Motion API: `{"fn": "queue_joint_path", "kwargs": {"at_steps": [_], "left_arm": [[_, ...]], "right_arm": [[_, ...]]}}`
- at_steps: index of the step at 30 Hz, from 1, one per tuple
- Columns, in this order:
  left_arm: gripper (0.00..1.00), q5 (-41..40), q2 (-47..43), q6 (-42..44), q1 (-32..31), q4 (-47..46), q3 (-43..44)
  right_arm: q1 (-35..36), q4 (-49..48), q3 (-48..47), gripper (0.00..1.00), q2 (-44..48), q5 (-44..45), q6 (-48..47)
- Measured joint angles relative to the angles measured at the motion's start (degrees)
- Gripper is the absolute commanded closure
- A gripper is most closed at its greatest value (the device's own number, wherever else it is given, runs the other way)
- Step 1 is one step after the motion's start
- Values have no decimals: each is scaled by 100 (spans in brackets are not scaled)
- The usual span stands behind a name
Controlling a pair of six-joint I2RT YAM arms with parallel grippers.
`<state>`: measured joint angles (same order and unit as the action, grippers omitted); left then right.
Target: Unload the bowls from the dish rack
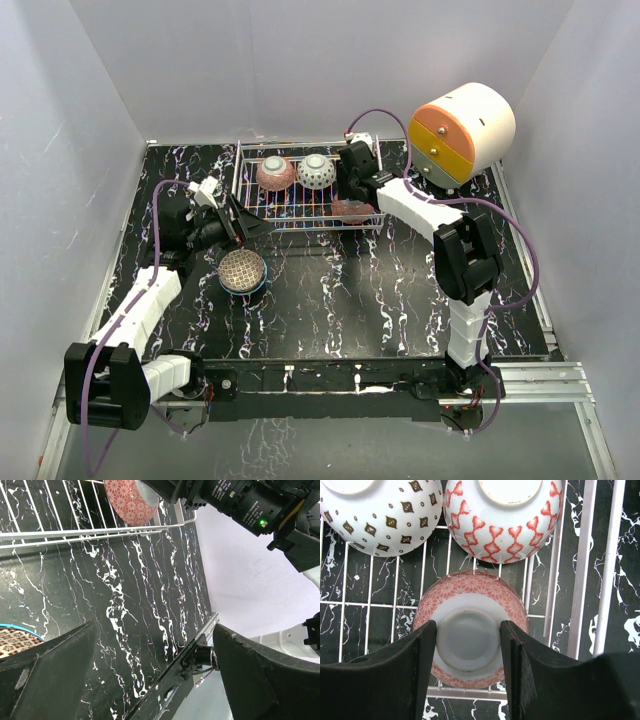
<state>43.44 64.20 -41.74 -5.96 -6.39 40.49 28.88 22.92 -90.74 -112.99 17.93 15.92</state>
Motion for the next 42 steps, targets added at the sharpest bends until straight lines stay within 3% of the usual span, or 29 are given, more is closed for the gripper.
{"fn": "queue_joint_path", "kwargs": {"at_steps": [13, 24, 32, 42], "left_arm": [[3, 76, 498, -498, -22, -645, 391], [3, -92, 2214, -1145, -837, -2114, 1580], [3, -398, 3357, -1950, -885, -3351, 1565], [3, -597, 3788, -2326, -914, -4693, 1567]], "right_arm": [[4, 350, -944, 68, 0, -166, -85], [-42, 315, -1010, 68, 0, -990, 240], [-391, -11, -876, 69, 116, -1941, 719], [-828, -391, -592, 69, 573, -2885, 1141]]}}
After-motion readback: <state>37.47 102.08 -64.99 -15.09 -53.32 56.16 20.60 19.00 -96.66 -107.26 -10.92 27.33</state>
